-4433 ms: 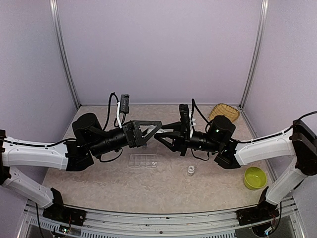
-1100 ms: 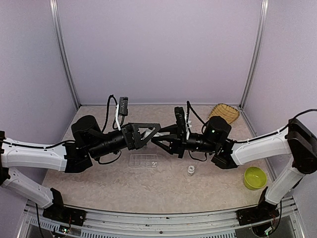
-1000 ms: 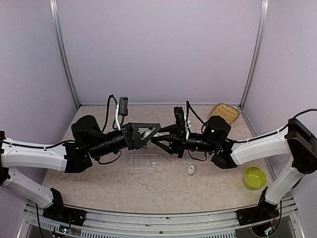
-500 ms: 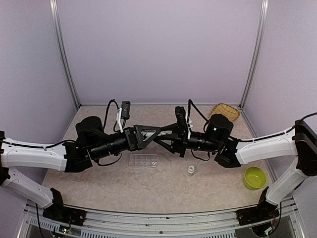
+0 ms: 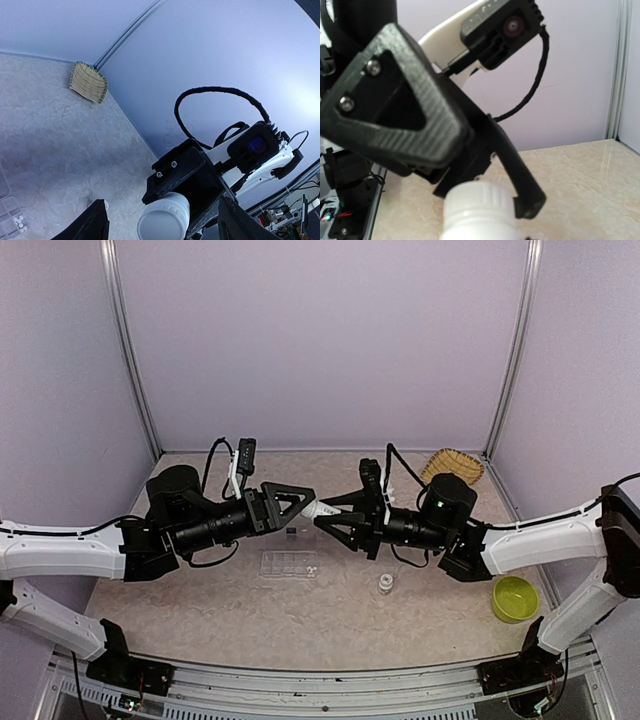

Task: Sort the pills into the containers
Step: Pass from the right arm to the left

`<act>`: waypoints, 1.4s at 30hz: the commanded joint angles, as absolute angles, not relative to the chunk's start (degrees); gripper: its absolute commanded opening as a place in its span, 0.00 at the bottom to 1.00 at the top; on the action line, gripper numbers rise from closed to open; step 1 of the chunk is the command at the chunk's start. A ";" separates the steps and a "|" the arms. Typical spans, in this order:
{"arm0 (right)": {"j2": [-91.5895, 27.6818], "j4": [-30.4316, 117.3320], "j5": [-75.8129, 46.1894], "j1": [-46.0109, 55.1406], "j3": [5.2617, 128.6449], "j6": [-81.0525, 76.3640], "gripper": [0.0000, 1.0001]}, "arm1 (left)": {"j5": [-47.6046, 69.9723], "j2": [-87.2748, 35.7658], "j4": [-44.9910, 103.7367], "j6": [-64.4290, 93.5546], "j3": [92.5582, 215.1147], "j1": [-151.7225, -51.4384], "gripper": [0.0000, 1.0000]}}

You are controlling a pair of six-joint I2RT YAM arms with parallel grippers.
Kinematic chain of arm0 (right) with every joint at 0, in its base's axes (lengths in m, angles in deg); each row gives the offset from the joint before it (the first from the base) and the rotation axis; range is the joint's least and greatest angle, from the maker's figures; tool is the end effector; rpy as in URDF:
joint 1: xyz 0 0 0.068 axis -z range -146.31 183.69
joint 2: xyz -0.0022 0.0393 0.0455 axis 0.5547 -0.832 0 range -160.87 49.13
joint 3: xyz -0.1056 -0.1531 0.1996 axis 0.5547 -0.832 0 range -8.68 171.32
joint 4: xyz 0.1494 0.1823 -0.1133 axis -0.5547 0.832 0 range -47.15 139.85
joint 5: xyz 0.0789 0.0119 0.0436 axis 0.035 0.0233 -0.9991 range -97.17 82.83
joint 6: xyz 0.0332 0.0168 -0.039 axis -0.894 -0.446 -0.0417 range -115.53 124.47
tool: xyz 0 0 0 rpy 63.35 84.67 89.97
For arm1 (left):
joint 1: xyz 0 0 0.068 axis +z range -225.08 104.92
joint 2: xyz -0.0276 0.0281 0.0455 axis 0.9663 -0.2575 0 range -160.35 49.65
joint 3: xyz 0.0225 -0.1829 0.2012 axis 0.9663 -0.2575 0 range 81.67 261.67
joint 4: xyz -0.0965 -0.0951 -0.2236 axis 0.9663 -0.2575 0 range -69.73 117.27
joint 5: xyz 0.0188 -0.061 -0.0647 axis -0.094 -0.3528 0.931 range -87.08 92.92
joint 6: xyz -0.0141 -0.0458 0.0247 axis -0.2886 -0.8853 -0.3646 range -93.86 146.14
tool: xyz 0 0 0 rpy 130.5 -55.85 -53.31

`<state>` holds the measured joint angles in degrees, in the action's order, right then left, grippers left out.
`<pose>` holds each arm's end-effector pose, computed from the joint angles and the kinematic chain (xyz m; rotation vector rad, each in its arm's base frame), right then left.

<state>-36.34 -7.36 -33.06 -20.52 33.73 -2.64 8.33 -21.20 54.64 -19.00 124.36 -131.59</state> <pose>0.1770 0.2722 0.2664 -0.9732 1.2385 1.1824 0.1556 -0.2414 0.2986 0.2596 1.7680 -1.4181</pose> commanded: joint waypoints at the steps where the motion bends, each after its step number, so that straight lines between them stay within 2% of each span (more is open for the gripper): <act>1: -34.39 -8.15 -32.65 -20.64 33.08 -2.10 0.15 | 12.15 -20.93 53.39 -19.70 126.29 -130.90 0.70; 19: -34.81 -7.66 -31.61 -20.55 33.45 -2.03 0.15 | 15.58 -22.33 54.79 -20.44 126.32 -130.45 0.44; 25: -34.86 -7.55 -30.99 -20.55 33.59 -2.40 0.15 | 16.03 -22.44 55.06 -20.62 126.23 -130.45 0.41; 31: -35.01 -7.82 -31.14 -20.61 33.68 -2.96 0.15 | 16.47 -22.80 55.56 -20.53 126.08 -130.45 0.30; 34: -35.33 -8.18 -31.25 -20.57 33.68 -3.86 0.15 | 16.77 -22.93 56.10 -20.36 125.86 -130.45 0.24; 42: -37.65 -11.31 -33.63 -19.81 34.07 -12.56 0.15 | 19.58 -22.42 61.20 -17.90 124.21 -130.45 0.17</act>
<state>-36.15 -8.89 -32.14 -20.46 33.67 -6.12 15.28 -22.44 55.50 -20.42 124.82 -130.13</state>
